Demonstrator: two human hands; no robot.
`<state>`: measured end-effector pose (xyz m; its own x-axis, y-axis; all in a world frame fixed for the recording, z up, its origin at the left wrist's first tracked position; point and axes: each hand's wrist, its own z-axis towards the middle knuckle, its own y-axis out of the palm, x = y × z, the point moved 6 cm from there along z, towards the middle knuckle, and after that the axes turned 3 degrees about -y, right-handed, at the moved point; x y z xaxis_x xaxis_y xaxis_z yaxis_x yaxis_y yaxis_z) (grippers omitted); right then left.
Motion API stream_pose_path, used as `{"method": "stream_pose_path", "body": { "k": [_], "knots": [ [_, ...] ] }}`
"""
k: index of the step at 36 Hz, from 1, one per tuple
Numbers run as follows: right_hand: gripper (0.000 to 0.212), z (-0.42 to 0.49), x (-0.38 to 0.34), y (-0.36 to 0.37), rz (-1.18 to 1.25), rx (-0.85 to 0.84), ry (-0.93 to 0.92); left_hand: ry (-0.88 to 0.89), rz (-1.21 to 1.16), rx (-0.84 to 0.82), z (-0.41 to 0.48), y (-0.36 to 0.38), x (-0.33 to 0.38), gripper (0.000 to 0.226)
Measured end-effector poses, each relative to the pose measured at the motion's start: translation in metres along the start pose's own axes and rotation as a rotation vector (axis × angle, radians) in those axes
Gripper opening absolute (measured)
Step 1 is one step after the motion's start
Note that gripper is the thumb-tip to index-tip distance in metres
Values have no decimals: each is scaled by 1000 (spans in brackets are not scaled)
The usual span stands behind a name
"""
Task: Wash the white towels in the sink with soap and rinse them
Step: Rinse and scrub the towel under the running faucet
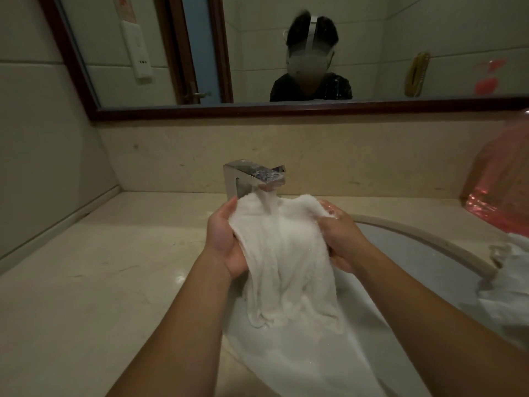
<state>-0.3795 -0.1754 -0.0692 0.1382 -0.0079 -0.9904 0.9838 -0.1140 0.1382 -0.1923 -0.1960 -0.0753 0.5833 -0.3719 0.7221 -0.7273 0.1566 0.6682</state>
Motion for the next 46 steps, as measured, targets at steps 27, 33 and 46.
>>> {"method": "stream_pose_path", "body": {
  "k": [27,33,46],
  "knots": [
    [43,-3,7,28,-56,212,49,55,52,388,33,-7,-22,81],
    [65,-3,16,24,98,-140,159,23,169,358,21,-4,-14,110],
    [23,6,9,6,243,56,24,47,538,369,15,-2,-12,71]
  ]
}}
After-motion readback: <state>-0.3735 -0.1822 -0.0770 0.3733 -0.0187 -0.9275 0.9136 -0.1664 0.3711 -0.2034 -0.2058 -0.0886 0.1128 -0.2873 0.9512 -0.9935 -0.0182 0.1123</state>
